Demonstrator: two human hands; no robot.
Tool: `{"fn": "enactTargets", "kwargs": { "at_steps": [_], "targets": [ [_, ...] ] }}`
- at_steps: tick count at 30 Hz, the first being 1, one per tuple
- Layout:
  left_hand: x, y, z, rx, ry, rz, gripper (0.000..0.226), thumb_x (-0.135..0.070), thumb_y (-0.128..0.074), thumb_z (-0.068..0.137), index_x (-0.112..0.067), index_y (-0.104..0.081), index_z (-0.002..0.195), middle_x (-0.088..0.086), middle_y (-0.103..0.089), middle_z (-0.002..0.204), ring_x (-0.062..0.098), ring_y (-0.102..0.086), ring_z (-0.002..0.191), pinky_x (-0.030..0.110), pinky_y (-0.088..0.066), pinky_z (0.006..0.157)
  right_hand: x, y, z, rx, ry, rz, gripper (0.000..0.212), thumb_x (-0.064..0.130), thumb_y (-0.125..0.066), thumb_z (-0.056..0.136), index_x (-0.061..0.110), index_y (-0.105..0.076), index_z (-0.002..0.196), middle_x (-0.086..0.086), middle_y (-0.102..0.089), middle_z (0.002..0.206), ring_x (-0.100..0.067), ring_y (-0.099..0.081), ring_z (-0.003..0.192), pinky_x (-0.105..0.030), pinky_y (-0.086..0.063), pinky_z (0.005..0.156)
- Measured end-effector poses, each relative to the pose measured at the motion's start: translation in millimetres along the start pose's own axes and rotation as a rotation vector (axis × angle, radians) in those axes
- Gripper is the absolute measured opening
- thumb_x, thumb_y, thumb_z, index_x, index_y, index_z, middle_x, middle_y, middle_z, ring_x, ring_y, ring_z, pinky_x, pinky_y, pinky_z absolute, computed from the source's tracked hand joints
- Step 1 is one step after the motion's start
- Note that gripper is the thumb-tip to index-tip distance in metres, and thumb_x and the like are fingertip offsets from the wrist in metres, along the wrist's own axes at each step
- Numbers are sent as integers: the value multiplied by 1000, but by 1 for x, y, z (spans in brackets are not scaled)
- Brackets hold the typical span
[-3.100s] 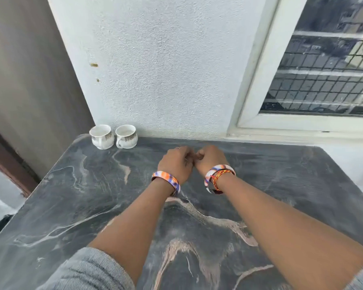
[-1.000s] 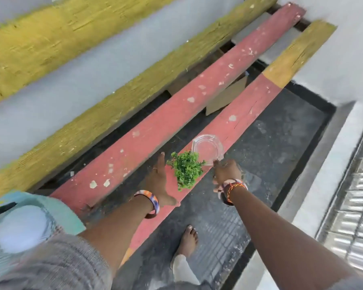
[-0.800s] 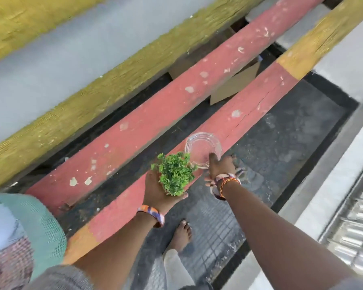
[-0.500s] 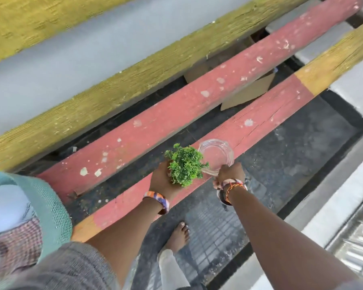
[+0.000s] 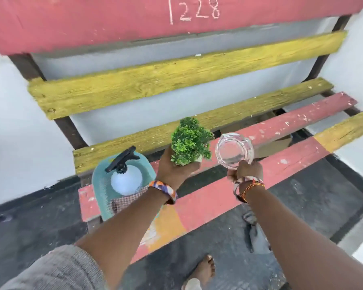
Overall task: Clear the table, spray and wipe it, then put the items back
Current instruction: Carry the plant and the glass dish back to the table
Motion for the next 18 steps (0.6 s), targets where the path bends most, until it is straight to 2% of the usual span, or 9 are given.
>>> {"fn": "enactTargets", "kwargs": {
  "at_steps": [3,5,7,10,12,15,16,18],
  "targets": [
    [-48,90,-33,-47,-92,-85,47,11,-77,59,-6,-59,99,-6,-69,78,6,-65,69,22,-54,71,20,-51,-80,43,119,68,14,1,-34,89,2,-46,97,-17,-49,42,-12,-38,17,-14,-36,30],
    [-79,156,-58,-116,-160,-65,50,10,-78,59,-1,-57,103,6,-71,86,15,-66,79,29,-55,79,28,-89,-133,126,171,76,15,-2,-35,88,0,-50,85,-14,-48,37,-12,-37,18,-15,-36,30],
    [-104,219,-82,-205,-215,-42,54,7,-78,62,-2,-52,108,11,-67,93,11,-65,77,27,-55,77,33,-130,-181,221,207,20,20,-4,-34,89,-2,-50,78,-14,-46,36,-14,-37,17,-14,-34,28],
    [-137,307,-117,-337,-269,-59,48,13,-74,65,-17,-49,94,0,-62,81,0,-60,60,15,-52,56,37,-194,-253,327,317,-9,18,1,-36,87,-3,-45,72,-21,-47,52,-18,-39,18,-17,-34,31],
    [-153,367,-139,-453,-306,-37,48,13,-74,65,-18,-48,89,-3,-60,78,-1,-61,60,8,-49,52,33,-241,-300,451,371,-76,23,4,-37,90,1,-43,68,-23,-45,61,-19,-43,20,-20,-34,34],
    [-167,448,-172,-632,-336,1,44,0,-82,62,-23,-53,87,-3,-62,82,14,-60,73,8,-49,59,23,-305,-364,629,399,-198,25,5,-40,91,6,-42,66,-21,-46,64,-17,-46,24,-21,-39,34],
    [-169,471,-180,-686,-326,37,43,-6,-84,60,-17,-59,93,2,-66,87,19,-62,79,13,-51,66,19,-322,-383,665,382,-190,20,2,-42,89,5,-43,69,-20,-44,62,-17,-43,23,-19,-39,32],
    [-169,519,-195,-783,-300,55,56,-11,-86,57,-4,-63,107,12,-70,97,25,-66,88,25,-55,78,7,-361,-419,758,366,-208,12,-2,-43,85,2,-45,74,-18,-40,61,-17,-39,21,-18,-39,32]
  ]
}}
Point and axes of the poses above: each hand's wrist, its own z-axis towards the middle knuckle, its own y-axis out of the back of the hand, x = y × z, the point moved 5 cm from there along z, towards the middle knuckle
